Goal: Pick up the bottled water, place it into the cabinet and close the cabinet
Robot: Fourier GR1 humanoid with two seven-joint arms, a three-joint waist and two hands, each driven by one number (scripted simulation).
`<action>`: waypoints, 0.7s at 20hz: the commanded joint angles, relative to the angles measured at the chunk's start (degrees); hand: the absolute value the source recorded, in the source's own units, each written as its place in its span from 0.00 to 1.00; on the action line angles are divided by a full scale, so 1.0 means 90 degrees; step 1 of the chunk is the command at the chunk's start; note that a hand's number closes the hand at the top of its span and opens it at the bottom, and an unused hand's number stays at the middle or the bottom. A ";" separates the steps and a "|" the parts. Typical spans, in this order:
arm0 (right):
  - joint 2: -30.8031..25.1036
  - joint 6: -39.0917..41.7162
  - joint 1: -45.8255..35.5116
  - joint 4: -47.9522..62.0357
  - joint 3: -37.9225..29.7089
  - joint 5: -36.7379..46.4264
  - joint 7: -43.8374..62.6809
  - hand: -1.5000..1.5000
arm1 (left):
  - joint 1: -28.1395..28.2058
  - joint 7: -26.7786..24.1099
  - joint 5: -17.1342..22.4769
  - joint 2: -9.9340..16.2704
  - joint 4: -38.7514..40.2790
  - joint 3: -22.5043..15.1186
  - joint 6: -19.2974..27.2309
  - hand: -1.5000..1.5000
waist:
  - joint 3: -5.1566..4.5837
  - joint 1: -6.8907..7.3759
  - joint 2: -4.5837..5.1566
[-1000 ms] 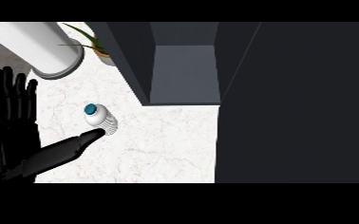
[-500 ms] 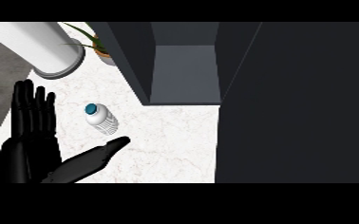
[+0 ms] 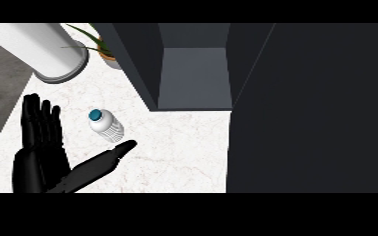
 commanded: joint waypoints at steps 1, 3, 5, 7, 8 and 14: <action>-0.0200 0.0204 0.0132 -0.0448 -0.0543 -0.0703 0.0082 0.00 | 0.0155 -0.0484 0.0263 0.0051 0.0316 0.0409 0.0052 0.00 | 0.0001 0.0023 0.0007; -0.0038 0.0241 0.0713 -0.0704 0.0072 -0.0014 -0.0281 0.00 | 0.0104 -0.0710 0.0545 -0.0052 0.0823 0.0639 0.0094 0.00 | -0.0003 -0.0025 -0.0001; -0.0017 0.0218 0.0739 -0.0638 -0.0011 -0.0110 -0.0353 0.00 | 0.0686 -0.1267 0.0680 -0.0056 0.0700 0.0403 0.0163 0.00 | -0.0002 0.0017 -0.0003; -0.0179 0.0398 0.1307 -0.1049 0.0019 -0.0292 -0.0306 0.00 | 0.0287 -0.1347 0.1104 0.0033 0.1308 0.0810 -0.0085 0.00 | -0.0005 -0.0045 -0.0004; -0.0223 0.0389 0.1064 -0.0940 -0.0047 -0.0184 -0.0275 0.00 | 0.0182 -0.1723 0.1334 0.0022 0.1683 0.0991 -0.0166 0.00 | -0.0007 -0.0023 0.0005; -0.0121 0.0419 0.1595 -0.1156 0.0392 0.0128 -0.0639 0.00 | -0.0245 -0.2900 0.2004 -0.0057 0.3168 0.1440 -0.0331 0.00 | -0.0009 -0.0074 0.0004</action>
